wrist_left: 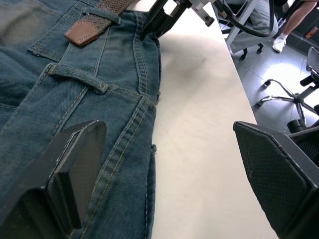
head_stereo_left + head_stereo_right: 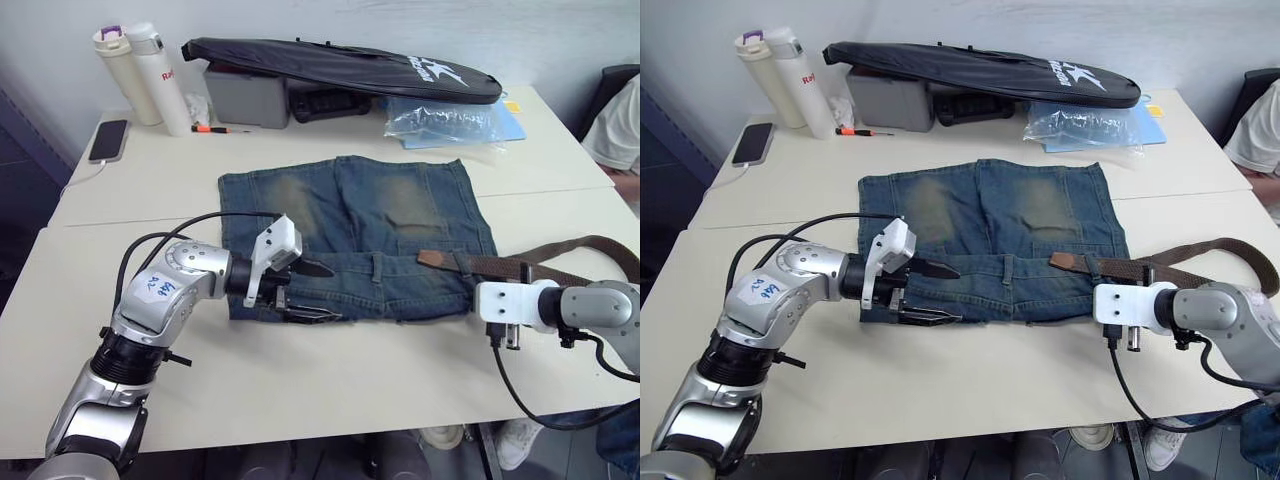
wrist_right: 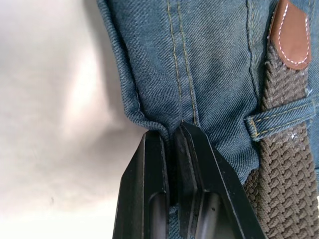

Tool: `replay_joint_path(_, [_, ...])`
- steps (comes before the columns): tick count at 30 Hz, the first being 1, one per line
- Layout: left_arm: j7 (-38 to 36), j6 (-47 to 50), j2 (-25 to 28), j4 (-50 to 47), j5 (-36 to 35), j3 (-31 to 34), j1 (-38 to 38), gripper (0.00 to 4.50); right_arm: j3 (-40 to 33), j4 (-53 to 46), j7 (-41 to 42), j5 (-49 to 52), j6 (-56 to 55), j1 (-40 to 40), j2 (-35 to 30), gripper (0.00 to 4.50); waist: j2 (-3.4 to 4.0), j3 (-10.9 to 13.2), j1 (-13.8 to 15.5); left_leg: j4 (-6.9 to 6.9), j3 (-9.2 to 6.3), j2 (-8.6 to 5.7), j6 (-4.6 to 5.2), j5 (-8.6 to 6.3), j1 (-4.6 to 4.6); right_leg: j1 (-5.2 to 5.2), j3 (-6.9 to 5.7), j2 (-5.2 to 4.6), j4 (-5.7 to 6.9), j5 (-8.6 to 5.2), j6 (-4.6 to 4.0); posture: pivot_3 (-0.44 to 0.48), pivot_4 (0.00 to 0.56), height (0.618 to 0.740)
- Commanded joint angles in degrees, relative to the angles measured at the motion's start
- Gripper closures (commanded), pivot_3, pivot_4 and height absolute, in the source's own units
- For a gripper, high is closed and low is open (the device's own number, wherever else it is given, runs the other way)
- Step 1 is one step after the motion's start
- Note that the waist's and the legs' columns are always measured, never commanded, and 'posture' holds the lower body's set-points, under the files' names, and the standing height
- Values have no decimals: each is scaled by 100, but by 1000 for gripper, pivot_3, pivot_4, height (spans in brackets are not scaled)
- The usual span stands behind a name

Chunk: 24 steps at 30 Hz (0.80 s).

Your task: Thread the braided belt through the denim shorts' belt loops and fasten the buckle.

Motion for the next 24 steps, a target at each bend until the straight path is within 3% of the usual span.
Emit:
replay_joint_path(1, [-78,-142,-51,3,-11,-27,-134,0,-512,84,236,114,-195,21,12,3609,2,0,-4,2,0,0,0,0,0,0,1,0,0,0,0,0,150,740])
replay_joint_path(9, [-136,-245,-48,97,50,-37,-159,0,-1437,-557,1177,815,736,199,-203,35,6,0,-23,6,3,2,-1,1,5,-1,5,2,7,-1,-2,0,150,740])
replay_joint_path(11, [-120,-270,-46,113,63,-14,-172,0,-1766,-792,1314,1214,1285,225,-152,35,8,0,-21,6,3,2,-1,1,5,-1,5,1,7,-1,-2,0,150,740])
replay_joint_path(16, [50,-265,-114,95,59,74,-202,0,-2180,-1548,-20,2688,4070,-601,1137,35,-6,8,-30,14,5,11,-9,5,9,1,7,6,7,10,-17,0,150,740])
replay_joint_path(20, [173,-245,-162,43,60,96,-216,0,-2735,-1966,-1880,3332,6140,-1013,2791,35,-8,5,-2,20,-1,16,-17,12,4,0,2,10,13,14,-24,0,150,740])
replay_joint_path(24, [332,-319,-289,135,121,95,-361,0,-2432,-2420,-2045,3262,6344,-824,2973,35,19,-2,24,34,-2,9,-15,11,-14,-8,6,7,27,20,-22,0,150,740])
